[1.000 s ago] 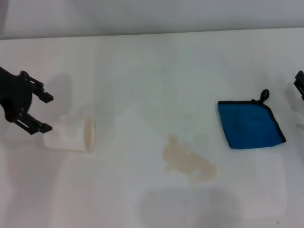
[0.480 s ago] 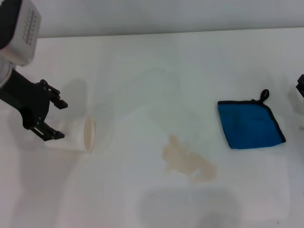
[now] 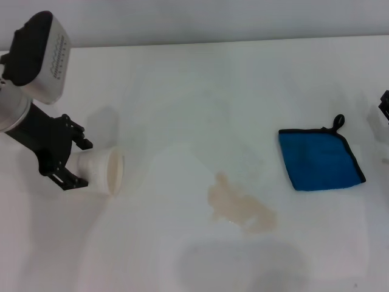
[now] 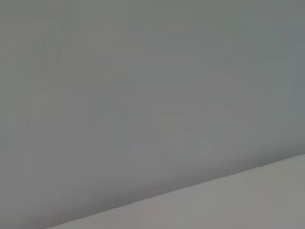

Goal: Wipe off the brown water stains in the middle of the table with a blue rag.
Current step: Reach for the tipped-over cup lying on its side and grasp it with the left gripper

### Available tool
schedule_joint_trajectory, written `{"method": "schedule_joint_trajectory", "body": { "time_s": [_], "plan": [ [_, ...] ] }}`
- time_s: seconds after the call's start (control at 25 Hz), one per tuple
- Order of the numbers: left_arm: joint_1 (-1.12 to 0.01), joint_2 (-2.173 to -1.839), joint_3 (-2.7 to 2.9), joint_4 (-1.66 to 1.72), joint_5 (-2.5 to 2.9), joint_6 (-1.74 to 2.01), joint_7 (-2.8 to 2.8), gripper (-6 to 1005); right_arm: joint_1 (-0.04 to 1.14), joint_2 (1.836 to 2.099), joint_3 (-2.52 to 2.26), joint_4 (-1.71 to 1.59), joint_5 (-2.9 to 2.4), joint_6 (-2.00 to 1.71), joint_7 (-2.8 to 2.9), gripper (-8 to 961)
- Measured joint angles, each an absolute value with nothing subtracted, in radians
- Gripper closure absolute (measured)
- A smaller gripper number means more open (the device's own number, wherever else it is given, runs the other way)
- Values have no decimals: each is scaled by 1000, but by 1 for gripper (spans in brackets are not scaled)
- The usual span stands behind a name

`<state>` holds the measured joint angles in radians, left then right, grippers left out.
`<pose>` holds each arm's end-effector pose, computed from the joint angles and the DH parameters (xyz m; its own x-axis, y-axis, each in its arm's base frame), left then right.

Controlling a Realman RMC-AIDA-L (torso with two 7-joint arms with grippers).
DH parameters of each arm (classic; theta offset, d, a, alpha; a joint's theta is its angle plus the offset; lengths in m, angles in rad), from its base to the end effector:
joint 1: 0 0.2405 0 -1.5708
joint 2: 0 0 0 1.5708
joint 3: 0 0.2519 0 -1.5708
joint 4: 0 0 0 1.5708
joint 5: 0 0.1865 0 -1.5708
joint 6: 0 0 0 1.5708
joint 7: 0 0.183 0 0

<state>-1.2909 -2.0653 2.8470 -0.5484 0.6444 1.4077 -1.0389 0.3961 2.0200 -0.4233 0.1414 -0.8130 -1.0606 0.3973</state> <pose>-0.2158 0.3861 -0.0389 0.9007 -0.1205 -0.4175 -0.1179 -0.9925 0.0322 0.4037 0.3145 0.0202 0.4801 -0.1705 -0.8605 -0.8398 0.1940 -0.5070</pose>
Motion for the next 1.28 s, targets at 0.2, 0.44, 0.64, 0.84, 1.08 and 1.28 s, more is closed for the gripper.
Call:
{"method": "schedule_joint_trajectory", "body": {
  "time_s": [0.2, 0.44, 0.64, 0.84, 1.08, 1.28],
  "plan": [
    [-1286, -2066, 2847, -519, 647, 1378, -1042, 173, 394, 2020, -423, 141, -813, -1062, 397, 115],
    [-1276, -2067, 2846, -498, 648, 1348, -1050, 174, 390, 2020, -423, 141, -813, -1066, 397, 115],
    [-1264, -2068, 2846, -475, 648, 1322, -1051, 174, 388, 2020, -423, 141, -813, -1067, 397, 115],
    [-1254, -2068, 2845, -461, 647, 1305, -1063, 175, 387, 2021, -423, 141, -813, -1067, 397, 115],
    [-1249, -2069, 2845, -460, 639, 1290, -1076, 175, 387, 2022, -423, 141, -813, -1065, 397, 115],
    [-1246, -2074, 2846, -455, 638, 1279, -1089, 181, 387, 2022, -423, 141, -813, -1064, 397, 115]
  ]
}}
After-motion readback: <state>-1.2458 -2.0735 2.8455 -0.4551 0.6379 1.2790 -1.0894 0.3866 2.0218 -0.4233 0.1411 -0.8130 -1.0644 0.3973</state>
